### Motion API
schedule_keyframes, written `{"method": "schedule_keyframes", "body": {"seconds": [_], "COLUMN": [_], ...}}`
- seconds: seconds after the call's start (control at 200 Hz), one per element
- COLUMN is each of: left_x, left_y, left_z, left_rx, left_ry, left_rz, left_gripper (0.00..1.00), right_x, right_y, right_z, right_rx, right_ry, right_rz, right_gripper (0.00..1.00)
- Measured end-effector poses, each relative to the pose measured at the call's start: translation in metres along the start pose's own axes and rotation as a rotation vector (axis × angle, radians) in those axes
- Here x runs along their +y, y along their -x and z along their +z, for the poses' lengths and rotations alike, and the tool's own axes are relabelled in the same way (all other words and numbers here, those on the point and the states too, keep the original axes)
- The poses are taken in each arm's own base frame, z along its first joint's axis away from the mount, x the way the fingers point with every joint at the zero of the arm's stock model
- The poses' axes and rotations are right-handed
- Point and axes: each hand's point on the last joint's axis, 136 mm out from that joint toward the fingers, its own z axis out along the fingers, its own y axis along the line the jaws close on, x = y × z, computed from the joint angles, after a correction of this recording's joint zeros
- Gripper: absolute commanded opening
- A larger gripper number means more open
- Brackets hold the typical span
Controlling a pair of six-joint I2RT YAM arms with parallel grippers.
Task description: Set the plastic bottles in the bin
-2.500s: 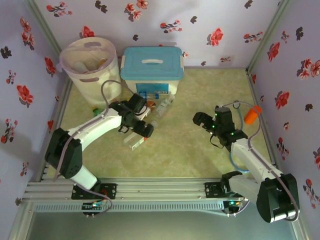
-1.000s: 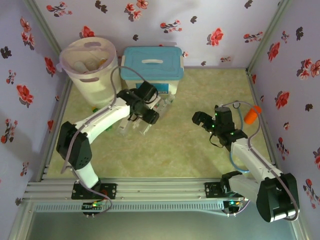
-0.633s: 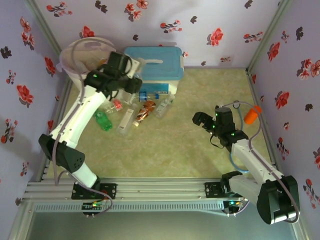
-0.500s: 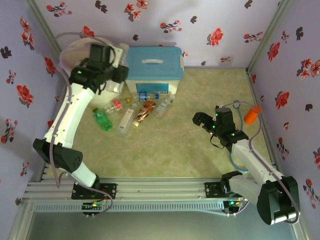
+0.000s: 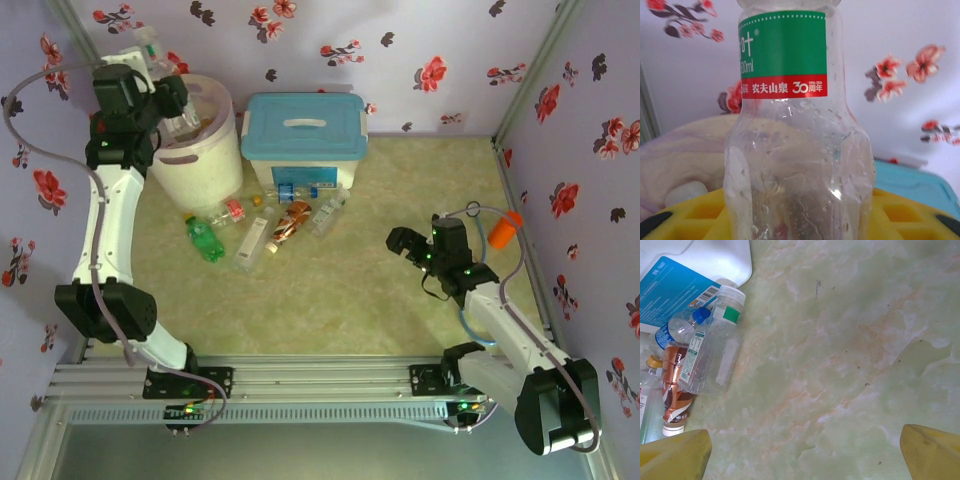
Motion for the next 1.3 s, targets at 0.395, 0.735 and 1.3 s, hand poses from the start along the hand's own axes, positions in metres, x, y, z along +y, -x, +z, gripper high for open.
{"method": "schedule_keyframes", "body": {"seconds": [0.395, 0.735, 1.3], "left_x": [0.042, 0.052, 0.051], "left_y": [-0.036, -0.116, -0.157], "left_z": [0.092, 0.104, 0.108], "left_rx": [0.159, 0.422, 0.543], "left_ry": [0.074, 0.054, 0.011], "left_rz": [0.006, 0.046, 0.096], "left_gripper": [0.00, 0.12, 0.98], "right_x": [-0.005, -0.009, -0.009], "right_y": [-0.005, -0.008, -0.009], "right_z": [0.005, 0.009, 0.010], "right_rx": [0.021, 0.038, 0.040], "right_ry": [-0.017, -0.033, -0.034], "right_rz": [0.003, 0.003, 0.001], "right_gripper": [0.98, 0.98, 0.98]}}
